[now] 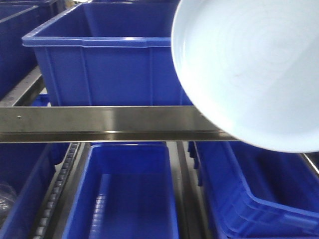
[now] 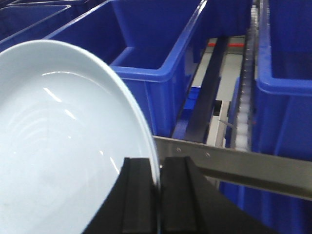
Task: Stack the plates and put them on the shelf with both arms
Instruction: 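Approach the shelf and position the held plates above the large blue bin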
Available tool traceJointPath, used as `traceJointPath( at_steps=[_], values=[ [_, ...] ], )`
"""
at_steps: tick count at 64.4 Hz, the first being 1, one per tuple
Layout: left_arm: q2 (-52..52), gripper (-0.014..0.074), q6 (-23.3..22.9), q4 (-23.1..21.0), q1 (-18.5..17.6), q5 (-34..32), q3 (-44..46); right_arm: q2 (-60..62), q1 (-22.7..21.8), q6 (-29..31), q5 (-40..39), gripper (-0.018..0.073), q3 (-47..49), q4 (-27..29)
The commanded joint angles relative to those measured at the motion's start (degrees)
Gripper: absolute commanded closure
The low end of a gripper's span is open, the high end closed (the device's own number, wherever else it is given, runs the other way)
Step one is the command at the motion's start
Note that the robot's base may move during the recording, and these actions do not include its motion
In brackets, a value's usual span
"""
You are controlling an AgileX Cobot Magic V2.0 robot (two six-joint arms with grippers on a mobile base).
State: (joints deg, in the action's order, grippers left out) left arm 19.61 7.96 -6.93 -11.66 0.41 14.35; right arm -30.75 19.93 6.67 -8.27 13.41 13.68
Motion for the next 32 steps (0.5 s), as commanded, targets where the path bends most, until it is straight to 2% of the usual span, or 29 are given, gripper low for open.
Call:
traceJointPath(
  at_steps=[1, 32],
  values=[
    [0.42, 0.0516, -0.11, -0.14, 0.09, -4.66, 1.67, 0.09, 0.0, 0.13, -6.11, 0.0511, 1.97, -0.21],
    [0.42, 0.0516, -0.11, -0.14, 0.09, -4.66, 1.67, 0.09, 0.0, 0.13, -6.11, 0.0511, 1.97, -0.21]
  ],
)
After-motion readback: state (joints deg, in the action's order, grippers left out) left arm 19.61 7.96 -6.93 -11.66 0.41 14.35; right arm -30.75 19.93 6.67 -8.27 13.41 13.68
